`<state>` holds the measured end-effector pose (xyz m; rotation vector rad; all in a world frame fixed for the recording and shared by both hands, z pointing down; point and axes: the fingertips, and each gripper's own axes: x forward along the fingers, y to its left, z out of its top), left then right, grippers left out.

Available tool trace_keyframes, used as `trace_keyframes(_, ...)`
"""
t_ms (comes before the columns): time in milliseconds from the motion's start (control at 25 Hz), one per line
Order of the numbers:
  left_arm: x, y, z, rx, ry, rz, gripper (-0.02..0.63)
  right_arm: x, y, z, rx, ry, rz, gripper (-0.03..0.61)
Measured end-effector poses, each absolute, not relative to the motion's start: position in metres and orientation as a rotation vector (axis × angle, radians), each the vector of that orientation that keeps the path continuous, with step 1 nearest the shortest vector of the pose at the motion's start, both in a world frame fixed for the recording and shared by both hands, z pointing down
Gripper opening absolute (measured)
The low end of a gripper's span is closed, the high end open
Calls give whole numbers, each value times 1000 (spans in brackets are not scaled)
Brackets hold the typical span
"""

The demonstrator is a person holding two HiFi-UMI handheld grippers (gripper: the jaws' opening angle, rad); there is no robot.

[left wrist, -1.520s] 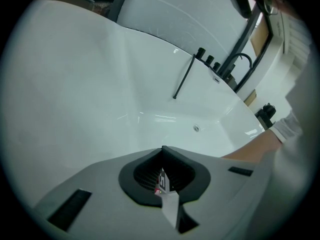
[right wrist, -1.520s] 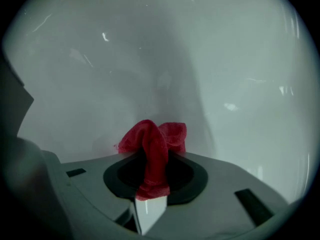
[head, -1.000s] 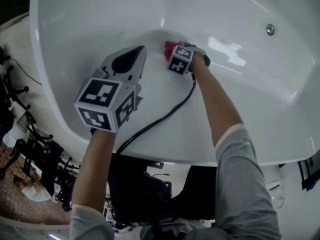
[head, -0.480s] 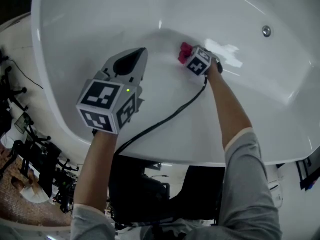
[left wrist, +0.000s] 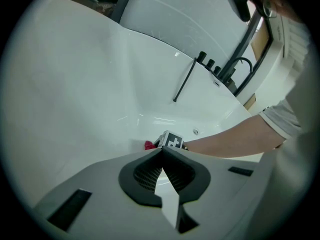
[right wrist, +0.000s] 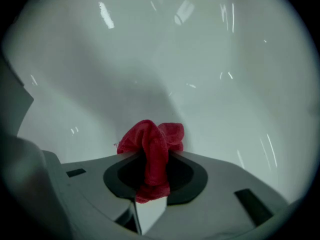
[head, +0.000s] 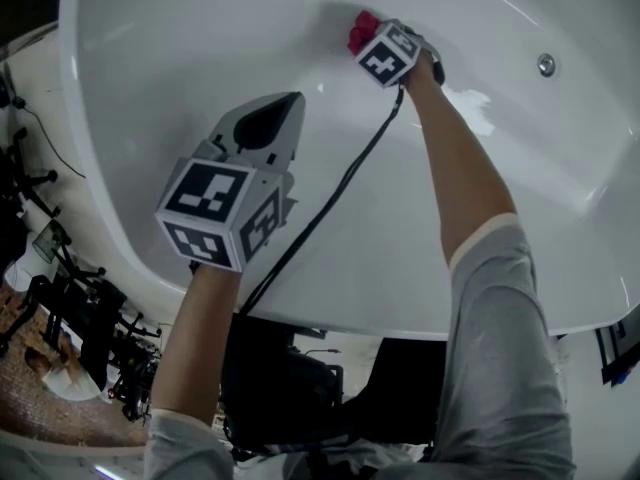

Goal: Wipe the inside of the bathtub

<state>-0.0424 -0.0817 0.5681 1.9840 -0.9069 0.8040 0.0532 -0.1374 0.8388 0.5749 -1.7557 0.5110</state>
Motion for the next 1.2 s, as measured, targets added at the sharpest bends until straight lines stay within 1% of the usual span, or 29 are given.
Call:
trace_keyframes(120,-49,-81,569,1978,-915,804,5,39,-135,832,587,-1762,481,101)
trace_keyframes(320,-52,-78,573,1967,-916,810,5,-3,-102,840,423,-1815,408,100)
trace_keyframes(560,-60,-82,566,1967,-926,801,5,-44,-46,837,249,-1859,446,101)
trace_keyframes(680,-58,-80,568,1965,-927,805,5,-46,-25,841,225,-1874,519,101)
trace_keyframes(880,-65,-80,569,1960,-934,794,5,-66,-8,842,198,-1896,781,101)
trace_keyframes(1200,-67,-76,570,1952,-939,773,6,-89,3,828,126,-1891,893,97)
